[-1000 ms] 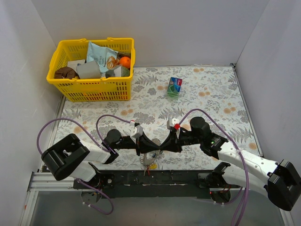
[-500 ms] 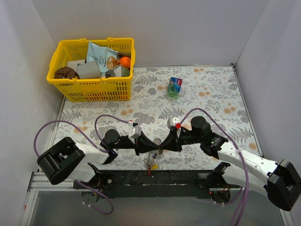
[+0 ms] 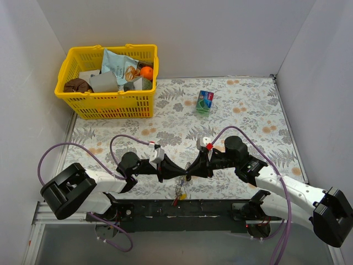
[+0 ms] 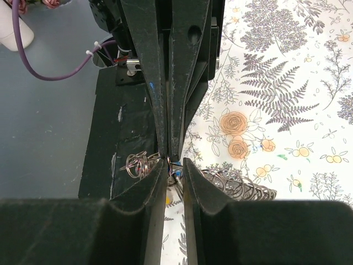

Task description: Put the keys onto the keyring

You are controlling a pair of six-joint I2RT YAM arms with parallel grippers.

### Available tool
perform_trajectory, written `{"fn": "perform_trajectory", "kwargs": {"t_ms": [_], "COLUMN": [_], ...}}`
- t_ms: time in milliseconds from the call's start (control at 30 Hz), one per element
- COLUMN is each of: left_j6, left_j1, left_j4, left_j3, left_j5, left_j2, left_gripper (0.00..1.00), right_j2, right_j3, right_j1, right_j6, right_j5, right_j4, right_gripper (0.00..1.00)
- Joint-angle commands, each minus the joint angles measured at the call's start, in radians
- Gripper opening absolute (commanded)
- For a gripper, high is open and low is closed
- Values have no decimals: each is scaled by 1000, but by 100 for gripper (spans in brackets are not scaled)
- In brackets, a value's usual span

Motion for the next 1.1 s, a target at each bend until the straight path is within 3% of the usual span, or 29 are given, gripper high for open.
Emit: {"fn": "perform_trajectory", "kwargs": {"t_ms": [0, 500, 633, 700, 933, 1067], "left_j6": [21, 19, 19, 30, 107, 191], "left_j1": [-6, -6, -6, -6, -6, -6], "left_j4": [435, 427, 418, 397, 225, 58], "left_j3": [35, 37, 32, 34, 37, 40], "left_j5": [-28, -21, -24, -25, -4, 4], "left_j2": [-61, -58, -60, -64, -110, -170], "left_gripper": [0, 0, 0, 0, 0, 25], "right_j2": [24, 3, 9, 16, 38, 59], "right_j3": [-2, -13, -11, -11, 21, 50], "right_j1": [6, 6, 6, 6, 6, 6], "right_j6": [3, 32, 39, 38, -14, -48], "right_j5": [-8, 0, -8, -10, 39, 72], "right_j4": [37, 72, 78, 71, -37, -118], "right_gripper": [25, 19, 6, 1, 1, 1]}}
